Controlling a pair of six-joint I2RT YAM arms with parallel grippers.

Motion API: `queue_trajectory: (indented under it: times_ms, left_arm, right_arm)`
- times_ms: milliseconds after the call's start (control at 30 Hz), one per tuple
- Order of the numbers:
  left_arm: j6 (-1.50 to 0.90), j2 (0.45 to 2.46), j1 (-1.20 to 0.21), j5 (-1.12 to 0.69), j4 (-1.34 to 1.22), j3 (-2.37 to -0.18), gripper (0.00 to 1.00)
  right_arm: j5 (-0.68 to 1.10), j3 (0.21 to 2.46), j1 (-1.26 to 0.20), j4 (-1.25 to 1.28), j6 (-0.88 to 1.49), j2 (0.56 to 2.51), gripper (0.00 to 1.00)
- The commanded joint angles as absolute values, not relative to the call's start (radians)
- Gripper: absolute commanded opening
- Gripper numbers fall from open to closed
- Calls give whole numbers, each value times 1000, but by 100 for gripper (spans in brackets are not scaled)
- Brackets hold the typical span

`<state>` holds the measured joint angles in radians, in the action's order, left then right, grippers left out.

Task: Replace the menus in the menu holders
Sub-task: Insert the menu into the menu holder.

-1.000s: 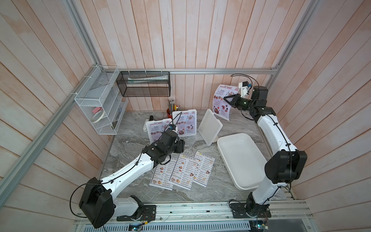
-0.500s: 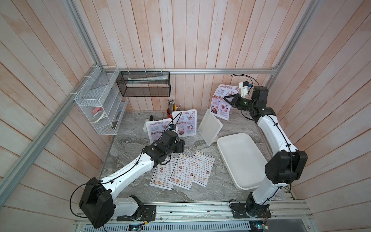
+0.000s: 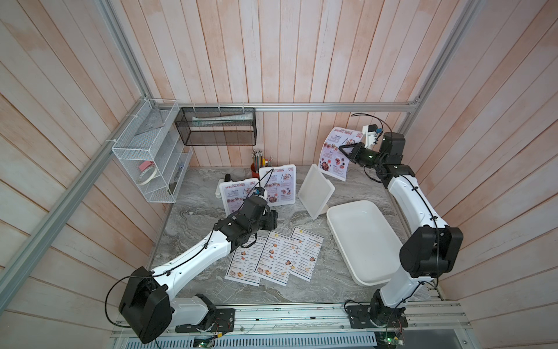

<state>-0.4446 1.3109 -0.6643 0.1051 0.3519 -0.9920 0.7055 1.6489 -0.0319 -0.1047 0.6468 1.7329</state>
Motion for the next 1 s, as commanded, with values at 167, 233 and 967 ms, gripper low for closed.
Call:
queue_trajectory:
  times_ms: [167, 233, 967]
  left_arm:
    - [-428, 1311, -671, 109, 357, -1027, 67]
    - [-428, 1309, -671, 110, 360, -1027, 67]
    - [-435, 1286, -672, 118, 365, -1007, 67]
  right_arm:
    - [721, 1615, -16, -10, 692, 1697, 0]
    - [723, 1609, -15, 0, 696, 1695, 0]
    - [729, 1588, -11, 11, 713, 1708, 0]
